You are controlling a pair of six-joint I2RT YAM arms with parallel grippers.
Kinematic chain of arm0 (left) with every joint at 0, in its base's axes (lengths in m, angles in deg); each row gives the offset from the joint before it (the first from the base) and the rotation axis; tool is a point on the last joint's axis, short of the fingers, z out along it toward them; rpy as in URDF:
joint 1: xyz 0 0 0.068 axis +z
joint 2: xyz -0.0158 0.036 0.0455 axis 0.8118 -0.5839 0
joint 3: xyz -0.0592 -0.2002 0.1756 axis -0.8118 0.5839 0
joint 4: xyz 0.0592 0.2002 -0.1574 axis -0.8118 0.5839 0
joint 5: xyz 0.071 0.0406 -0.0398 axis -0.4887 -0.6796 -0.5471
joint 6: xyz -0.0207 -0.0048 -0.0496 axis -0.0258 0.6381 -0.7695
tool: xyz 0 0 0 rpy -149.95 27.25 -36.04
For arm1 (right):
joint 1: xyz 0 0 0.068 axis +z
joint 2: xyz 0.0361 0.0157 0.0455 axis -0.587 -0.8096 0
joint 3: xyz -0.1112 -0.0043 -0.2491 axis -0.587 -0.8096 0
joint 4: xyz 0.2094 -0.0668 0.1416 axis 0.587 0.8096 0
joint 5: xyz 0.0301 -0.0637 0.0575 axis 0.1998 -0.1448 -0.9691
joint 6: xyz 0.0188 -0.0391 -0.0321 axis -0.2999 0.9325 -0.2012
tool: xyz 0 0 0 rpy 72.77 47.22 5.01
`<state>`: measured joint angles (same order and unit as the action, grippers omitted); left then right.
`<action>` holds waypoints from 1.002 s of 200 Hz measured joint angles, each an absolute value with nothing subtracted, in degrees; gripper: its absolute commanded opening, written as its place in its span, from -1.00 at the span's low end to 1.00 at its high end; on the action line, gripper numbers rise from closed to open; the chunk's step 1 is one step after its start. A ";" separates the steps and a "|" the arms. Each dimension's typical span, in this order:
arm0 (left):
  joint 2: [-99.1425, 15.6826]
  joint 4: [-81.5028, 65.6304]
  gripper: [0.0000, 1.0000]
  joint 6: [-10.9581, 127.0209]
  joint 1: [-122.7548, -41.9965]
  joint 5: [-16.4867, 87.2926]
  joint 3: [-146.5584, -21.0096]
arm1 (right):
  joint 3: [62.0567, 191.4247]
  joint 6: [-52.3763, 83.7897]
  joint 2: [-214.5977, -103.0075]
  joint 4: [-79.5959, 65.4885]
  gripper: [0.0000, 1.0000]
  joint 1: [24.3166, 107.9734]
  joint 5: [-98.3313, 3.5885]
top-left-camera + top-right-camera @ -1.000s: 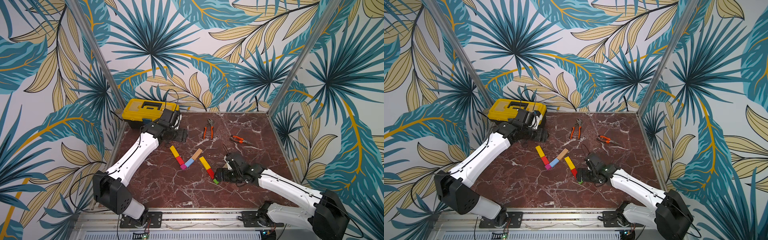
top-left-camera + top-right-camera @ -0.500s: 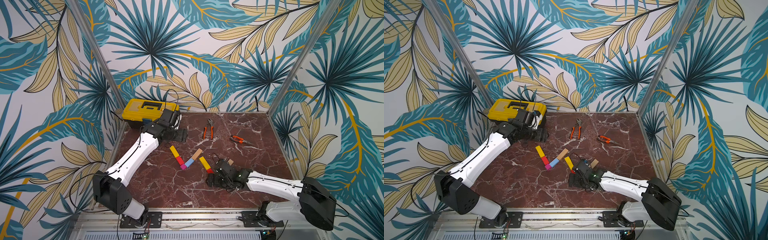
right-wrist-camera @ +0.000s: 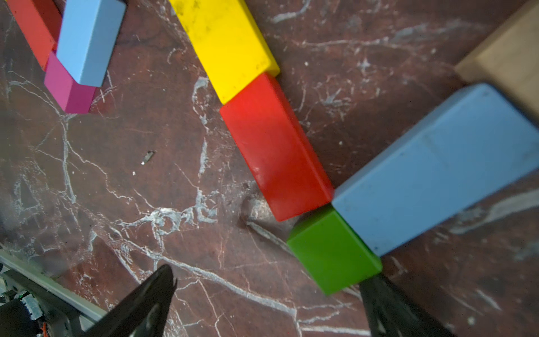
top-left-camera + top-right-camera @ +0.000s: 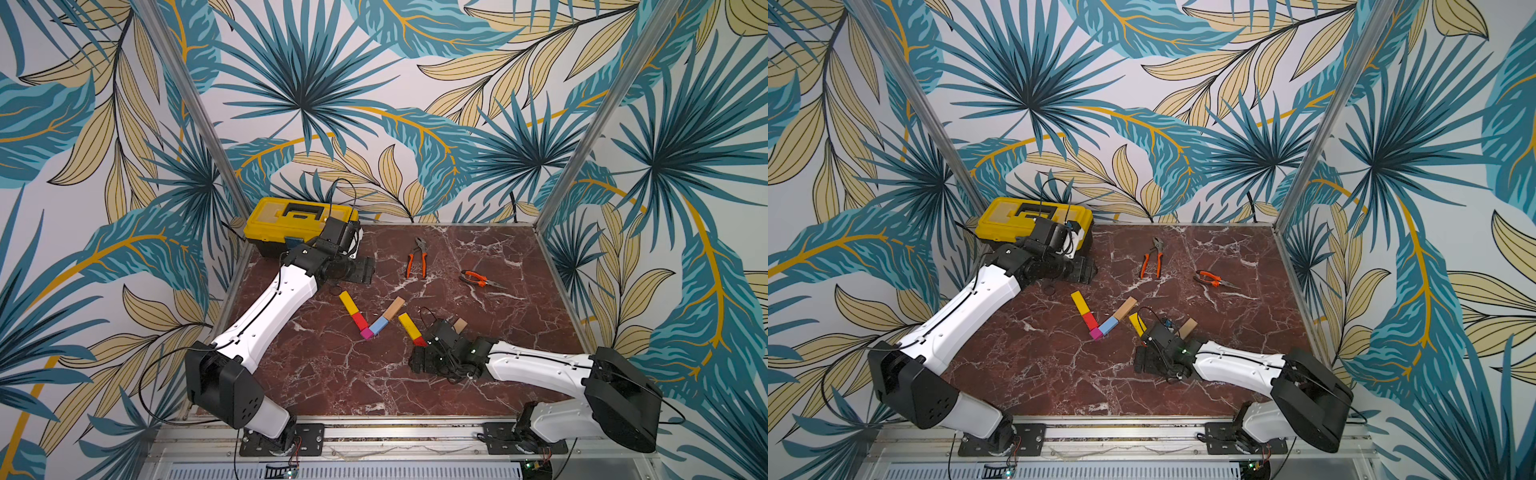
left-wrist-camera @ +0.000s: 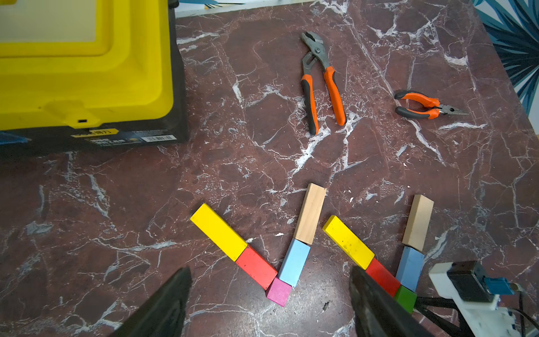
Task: Assemble the letter v with building blocks
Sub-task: Adjust the building block at the center of the board.
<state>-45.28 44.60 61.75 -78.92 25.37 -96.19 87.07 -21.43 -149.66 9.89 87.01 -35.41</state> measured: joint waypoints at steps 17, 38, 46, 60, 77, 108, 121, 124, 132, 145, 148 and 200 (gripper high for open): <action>-45.28 44.60 0.73 61.75 -78.90 25.37 -96.19 | 87.24 -21.45 -149.99 9.45 0.99 87.06 -35.41; -45.28 44.60 0.73 61.75 -78.88 25.37 -96.19 | 87.37 -21.58 -150.23 9.19 0.99 87.06 -35.41; -45.28 44.60 0.73 61.75 -78.85 25.37 -96.19 | 87.44 -21.58 -150.27 9.16 0.99 87.06 -35.41; -45.28 44.60 0.73 61.75 -78.81 25.37 -96.19 | 87.44 -21.58 -150.27 9.14 0.99 87.06 -35.41; -45.28 44.60 0.73 61.75 -78.79 25.39 -96.19 | 87.46 -21.61 -150.27 9.16 0.99 87.06 -35.38; -45.28 44.60 0.73 61.75 -78.75 25.39 -96.19 | 87.72 -21.47 -149.73 10.54 0.99 87.16 -34.92; -45.28 44.60 0.73 61.75 -78.66 25.35 -96.19 | 88.36 -20.80 -147.80 13.43 0.99 87.45 -33.83; -45.28 44.63 0.73 61.75 -78.66 25.30 -96.19 | 88.55 -20.58 -147.28 14.10 0.99 87.49 -33.48; -45.28 44.60 0.73 61.75 -78.55 25.26 -96.19 | 89.45 -19.84 -145.31 16.20 0.99 87.60 -32.56; -45.28 44.56 0.73 61.73 -78.37 24.98 -96.19 | 91.75 -17.63 -141.51 19.37 0.99 87.65 -30.31; -45.26 44.52 0.73 61.73 -78.33 24.91 -96.19 | 92.51 -16.88 -140.46 20.20 0.99 87.65 -29.59; -39.82 36.58 0.82 61.82 -76.21 21.13 -88.72 | 97.73 -3.29 -127.32 22.63 0.99 77.44 -20.80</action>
<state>-39.82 36.58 61.82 -76.21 21.13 -88.72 97.73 -3.29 -127.32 22.63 77.44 -20.80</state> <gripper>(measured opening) 0.889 0.994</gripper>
